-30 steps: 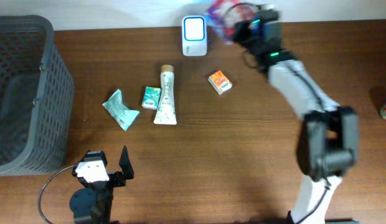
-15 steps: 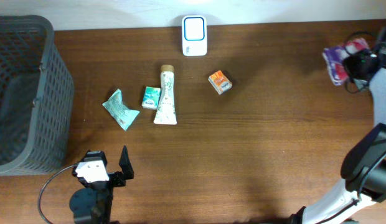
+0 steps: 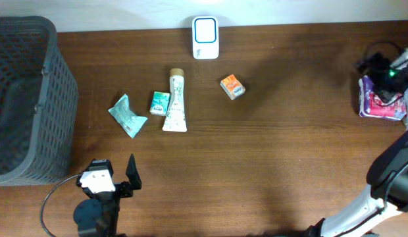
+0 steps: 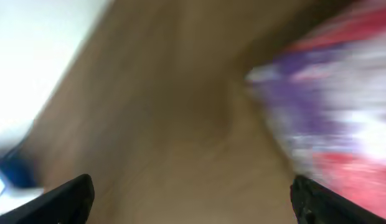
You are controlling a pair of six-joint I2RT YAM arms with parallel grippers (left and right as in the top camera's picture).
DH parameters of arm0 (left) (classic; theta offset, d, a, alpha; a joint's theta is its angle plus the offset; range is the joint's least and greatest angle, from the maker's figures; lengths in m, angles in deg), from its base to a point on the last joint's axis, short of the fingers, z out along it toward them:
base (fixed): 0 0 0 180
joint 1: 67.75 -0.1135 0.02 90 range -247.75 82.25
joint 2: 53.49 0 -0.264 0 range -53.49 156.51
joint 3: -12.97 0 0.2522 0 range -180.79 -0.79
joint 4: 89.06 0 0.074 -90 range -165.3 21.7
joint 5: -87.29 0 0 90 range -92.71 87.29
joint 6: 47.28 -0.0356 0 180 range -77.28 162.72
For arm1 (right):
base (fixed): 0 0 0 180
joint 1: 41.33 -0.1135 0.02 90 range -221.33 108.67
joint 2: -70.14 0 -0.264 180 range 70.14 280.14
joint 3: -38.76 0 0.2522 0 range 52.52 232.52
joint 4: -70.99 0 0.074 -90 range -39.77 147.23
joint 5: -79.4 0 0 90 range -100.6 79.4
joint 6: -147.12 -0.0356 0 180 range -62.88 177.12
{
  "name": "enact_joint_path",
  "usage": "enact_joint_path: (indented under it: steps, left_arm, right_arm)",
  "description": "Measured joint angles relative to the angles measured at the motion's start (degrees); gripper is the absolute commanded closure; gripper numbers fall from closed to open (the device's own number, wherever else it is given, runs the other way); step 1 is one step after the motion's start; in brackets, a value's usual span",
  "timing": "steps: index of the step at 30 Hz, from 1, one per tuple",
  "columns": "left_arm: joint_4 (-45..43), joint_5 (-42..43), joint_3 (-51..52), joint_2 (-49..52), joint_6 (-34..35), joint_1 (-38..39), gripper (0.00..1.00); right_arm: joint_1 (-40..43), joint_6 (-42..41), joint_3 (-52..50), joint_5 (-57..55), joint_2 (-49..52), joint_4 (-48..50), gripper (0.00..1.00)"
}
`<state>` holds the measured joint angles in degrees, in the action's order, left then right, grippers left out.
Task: Scan the item barcode
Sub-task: 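Move the right gripper back toward the small orange box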
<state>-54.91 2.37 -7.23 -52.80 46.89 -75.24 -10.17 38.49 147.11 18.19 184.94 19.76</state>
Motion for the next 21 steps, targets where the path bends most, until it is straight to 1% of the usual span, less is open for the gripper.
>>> enact_joint_path:
  steps: [3, 5, 7, 9, 11, 19, 21]
  left_arm:
    - [0.0, 0.0, 0.0, 0.0, 0.0, 0.0, 0.01]
    - [0.0, 0.0, 0.0, 0.0, 0.0, 0.0, 0.01]
    - [0.0, 0.0, 0.0, 0.0, 0.0, 0.0, 0.01]
    - [0.0, 0.0, 0.0, 0.0, 0.0, 0.0, 0.01]
    - [0.0, 0.0, 0.0, 0.0, 0.0, 0.0, 0.01]
    - [0.0, 0.0, 0.0, 0.0, 0.0, 0.0, 0.01]
    - [0.0, 0.0, 0.0, 0.0, 0.0, 0.0, 0.01]
  right_arm:
    - [-3.0, 2.2, 0.0, 10.3, 0.0, 0.2, 0.01]
    - [-6.0, 3.0, 0.0, 15.3, 0.0, 0.1, 0.01]
    - [-10.6, 4.8, 0.0, 18.8, 0.0, -1.1, 0.02]
    - [-14.8, 7.0, 0.0, 19.1, 0.0, -2.5, 0.02]
    - [-18.9, 8.3, 0.0, 16.8, 0.0, -3.5, 0.01]
    - [-34.7, 10.5, -1.0, -6.1, 0.8, -3.6, 0.01]
    - [-37.7, 10.5, -1.0, -9.5, 2.2, -3.1, 0.03]
